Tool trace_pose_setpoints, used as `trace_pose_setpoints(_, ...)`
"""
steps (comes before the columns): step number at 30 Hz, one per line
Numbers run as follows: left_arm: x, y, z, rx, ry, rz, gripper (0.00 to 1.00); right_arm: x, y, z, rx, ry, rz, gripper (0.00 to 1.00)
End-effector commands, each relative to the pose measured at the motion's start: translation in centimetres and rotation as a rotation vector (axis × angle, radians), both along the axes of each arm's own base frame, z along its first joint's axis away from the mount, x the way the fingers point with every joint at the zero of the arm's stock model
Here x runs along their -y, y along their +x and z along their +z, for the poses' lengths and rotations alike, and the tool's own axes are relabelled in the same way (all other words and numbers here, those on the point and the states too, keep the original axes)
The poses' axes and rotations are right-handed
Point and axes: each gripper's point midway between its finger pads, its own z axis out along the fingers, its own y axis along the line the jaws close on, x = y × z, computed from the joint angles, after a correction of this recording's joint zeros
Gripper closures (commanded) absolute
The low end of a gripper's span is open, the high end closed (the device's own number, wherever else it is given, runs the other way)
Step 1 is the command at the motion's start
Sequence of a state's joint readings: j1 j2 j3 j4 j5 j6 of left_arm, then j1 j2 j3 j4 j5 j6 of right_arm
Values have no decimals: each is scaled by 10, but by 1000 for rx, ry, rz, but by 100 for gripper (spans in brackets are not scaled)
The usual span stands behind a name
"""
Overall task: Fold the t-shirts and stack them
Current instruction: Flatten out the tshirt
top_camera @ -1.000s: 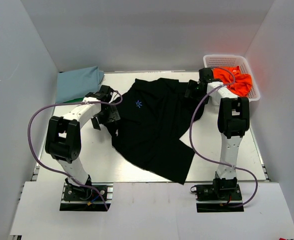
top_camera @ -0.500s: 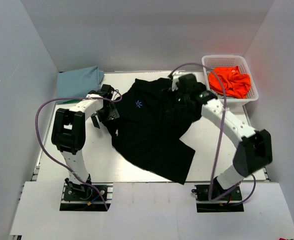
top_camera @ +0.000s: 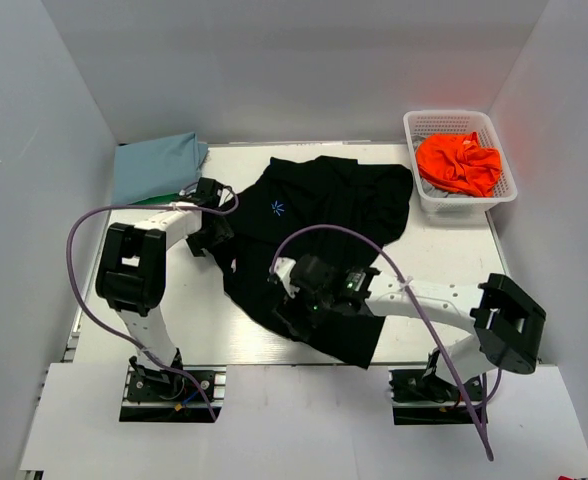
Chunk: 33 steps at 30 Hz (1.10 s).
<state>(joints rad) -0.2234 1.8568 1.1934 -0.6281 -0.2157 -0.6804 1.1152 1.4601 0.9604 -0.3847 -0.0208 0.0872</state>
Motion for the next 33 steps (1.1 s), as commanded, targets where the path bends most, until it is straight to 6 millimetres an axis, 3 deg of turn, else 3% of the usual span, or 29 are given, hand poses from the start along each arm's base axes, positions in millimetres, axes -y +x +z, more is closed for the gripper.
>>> trace_pose_setpoints(1, 8, -10, -29, 8, -69, 30, 24, -6, -5, -13, 55, 3, 15, 10)
trace_pose_setpoints(4, 12, -12, -33, 26, -77, 27, 34, -9, -19, -28, 57, 12, 44, 10)
trace_pose_setpoints(5, 16, -14, -36, 30, -87, 15, 45, -12, -20, -29, 62, 30, 46, 10)
trace_pose_setpoints(7, 18, -13, -34, 42, -99, 11, 56, -13, -27, -38, 60, 18, 61, 11)
trace_pose_setpoints(8, 19, -12, -33, 57, -103, 10, 69, -10, -23, -41, 88, -3, 40, 11)
trace_pose_setpoints(11, 18, -14, -35, 56, -102, 10, 86, 0, -25, -62, 120, -66, 48, 15)
trace_pose_setpoints(12, 18, -14, -35, 56, -102, 10, 99, 8, -25, -73, 138, -115, 45, 15)
trace_pose_setpoints(15, 16, -15, -32, 58, -94, 14, 100, 27, -18, -94, 188, -228, 1, 22)
trace_pose_setpoints(18, 16, -19, -27, 69, -100, 22, 100, 37, -13, -103, 219, -258, -40, 49)
trace_pose_setpoints(19, 19, -18, -22, 82, -104, 12, 100, 36, -11, -101, 228, -246, -63, 69)
trace_pose_setpoints(22, 20, -16, 0, 137, -118, 10, 100, 35, 6, -79, 303, -193, -168, 100)
trace_pose_setpoints(24, 17, -13, 16, 185, -117, 24, 100, 31, 23, -48, 384, -117, -258, 100)
trace_pose_setpoints(25, 19, -9, 37, 243, -137, 30, 100, 33, 33, -35, 428, -101, -304, 100)
trace_pose_setpoints(26, 25, -9, 48, 269, -159, 13, 100, 28, 38, -15, 456, -49, -325, 100)
trace_pose_setpoints(28, 31, -1, 89, 380, -207, -2, 100, 33, 58, 28, 566, 6, -436, 100)
trace_pose_setpoints(30, 39, 2, 119, 462, -248, -27, 100, 49, 73, 64, 659, 47, -549, 100)
trace_pose_setpoints(31, 43, 2, 147, 533, -270, -41, 100, 52, 78, 76, 686, 55, -566, 100)
trace_pose_setpoints(33, 41, 2, 174, 602, -280, -39, 100, 64, 89, 110, 747, 111, -660, 100)
